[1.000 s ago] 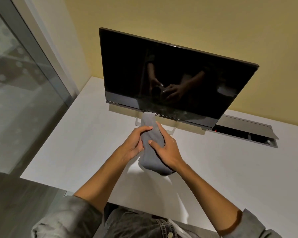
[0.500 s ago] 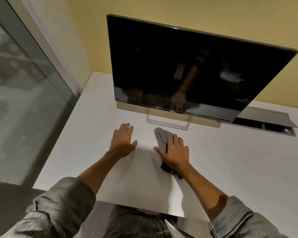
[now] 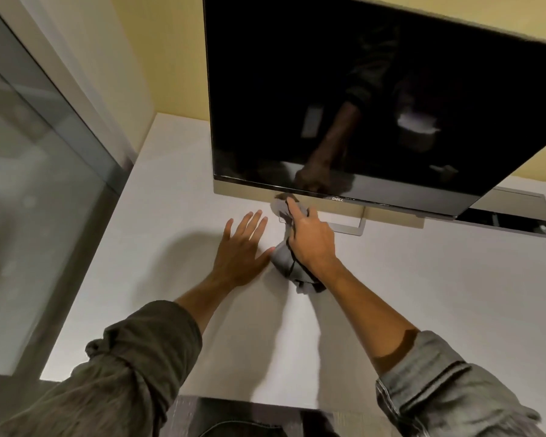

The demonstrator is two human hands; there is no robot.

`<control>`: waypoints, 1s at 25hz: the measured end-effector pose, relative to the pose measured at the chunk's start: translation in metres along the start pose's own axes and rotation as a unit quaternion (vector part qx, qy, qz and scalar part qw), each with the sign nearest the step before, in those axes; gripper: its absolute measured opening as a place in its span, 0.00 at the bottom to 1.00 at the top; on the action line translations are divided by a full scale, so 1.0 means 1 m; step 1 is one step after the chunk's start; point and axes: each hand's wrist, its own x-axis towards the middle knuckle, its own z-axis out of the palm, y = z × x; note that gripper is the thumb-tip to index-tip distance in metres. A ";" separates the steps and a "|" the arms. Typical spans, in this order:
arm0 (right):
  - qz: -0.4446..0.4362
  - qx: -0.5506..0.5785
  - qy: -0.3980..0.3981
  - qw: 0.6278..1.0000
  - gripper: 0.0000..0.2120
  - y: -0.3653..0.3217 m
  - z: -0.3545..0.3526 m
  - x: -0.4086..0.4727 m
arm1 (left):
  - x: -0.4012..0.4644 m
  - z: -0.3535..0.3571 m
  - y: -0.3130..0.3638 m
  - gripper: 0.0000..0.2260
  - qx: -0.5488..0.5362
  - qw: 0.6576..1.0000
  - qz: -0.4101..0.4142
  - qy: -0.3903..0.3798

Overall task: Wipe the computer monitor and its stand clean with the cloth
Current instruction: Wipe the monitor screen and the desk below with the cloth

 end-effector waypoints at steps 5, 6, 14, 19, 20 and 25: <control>0.011 -0.091 -0.025 0.995 0.23 -0.029 0.010 0.034 | -0.001 0.008 -0.006 0.32 -0.014 0.999 0.015 0.031; 0.014 -0.099 -0.032 0.994 0.23 -0.032 0.013 0.036 | 0.000 0.009 -0.006 0.31 -0.014 0.999 0.012 0.034; 0.090 -0.010 -0.063 0.994 0.29 -0.026 0.035 0.011 | 0.000 0.008 -0.004 0.30 -0.023 0.998 0.001 0.055; 0.110 -0.001 -0.055 0.992 0.28 -0.009 0.038 0.002 | 0.002 0.011 -0.003 0.32 -0.011 0.998 0.003 0.058; 0.124 -0.001 -0.063 0.990 0.31 -0.005 0.040 0.002 | 0.003 0.012 -0.002 0.33 -0.008 0.998 0.000 0.055; 0.150 0.028 -0.054 0.987 0.31 0.026 0.035 -0.006 | 0.008 0.013 0.029 0.35 0.000 0.998 -0.028 0.047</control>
